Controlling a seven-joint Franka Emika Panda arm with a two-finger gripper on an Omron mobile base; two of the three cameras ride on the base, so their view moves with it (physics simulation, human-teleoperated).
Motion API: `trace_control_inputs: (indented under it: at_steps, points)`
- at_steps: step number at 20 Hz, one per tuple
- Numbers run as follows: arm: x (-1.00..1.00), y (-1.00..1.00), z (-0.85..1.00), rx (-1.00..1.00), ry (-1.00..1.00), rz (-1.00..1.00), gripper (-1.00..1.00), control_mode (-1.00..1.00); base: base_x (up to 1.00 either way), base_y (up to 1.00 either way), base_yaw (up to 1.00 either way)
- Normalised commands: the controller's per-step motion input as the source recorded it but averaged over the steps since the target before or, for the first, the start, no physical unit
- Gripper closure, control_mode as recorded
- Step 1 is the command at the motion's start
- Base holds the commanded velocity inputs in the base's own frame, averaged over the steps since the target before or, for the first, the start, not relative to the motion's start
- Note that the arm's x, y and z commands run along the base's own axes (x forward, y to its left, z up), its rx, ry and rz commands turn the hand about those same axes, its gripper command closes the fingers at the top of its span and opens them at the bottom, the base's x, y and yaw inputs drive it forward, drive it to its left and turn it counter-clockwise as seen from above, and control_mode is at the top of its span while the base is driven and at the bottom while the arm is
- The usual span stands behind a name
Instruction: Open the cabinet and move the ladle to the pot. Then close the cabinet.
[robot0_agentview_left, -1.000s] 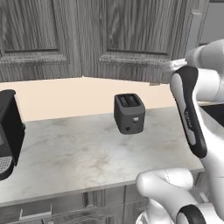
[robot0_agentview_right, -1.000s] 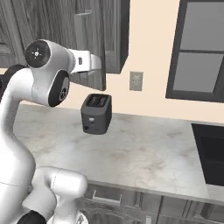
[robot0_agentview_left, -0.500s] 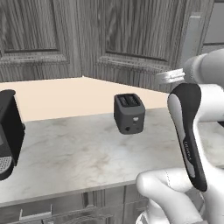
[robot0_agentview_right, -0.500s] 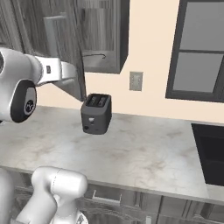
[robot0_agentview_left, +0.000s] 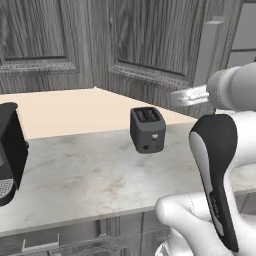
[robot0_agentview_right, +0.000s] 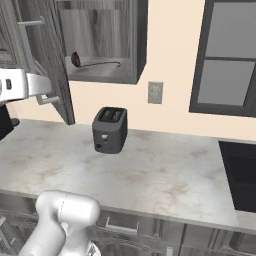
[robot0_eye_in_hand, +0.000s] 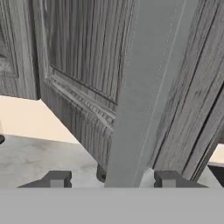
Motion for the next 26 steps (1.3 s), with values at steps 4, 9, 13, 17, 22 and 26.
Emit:
trace_control_inputs:
  at_steps: [4, 9, 13, 17, 22, 26]
  points:
    - [-0.83, -0.12, 0.53, 0.00, -0.02, 0.00, -1.00, -1.00, 0.00, 0.00, 0.00]
    - [-0.75, -0.77, 0.31, 0.02, 0.00, 0.00, -1.00, -1.00, 0.00, 0.00, 0.00]
    - [-0.08, -1.00, -0.04, 0.19, 0.14, 0.00, -1.00, -1.00, 0.00, 0.00, 0.00]
    - [0.09, -1.00, -0.24, 0.31, 0.14, 0.00, -1.00, -1.00, 0.00, 0.00, 0.00]
    - [0.51, -0.76, -0.44, 0.39, 0.14, 0.08, -1.00, -1.00, 0.00, 0.00, 0.00]
    - [0.70, -0.35, -0.58, 0.42, 0.10, 0.15, -1.00, -1.00, 0.00, 0.00, 0.00]
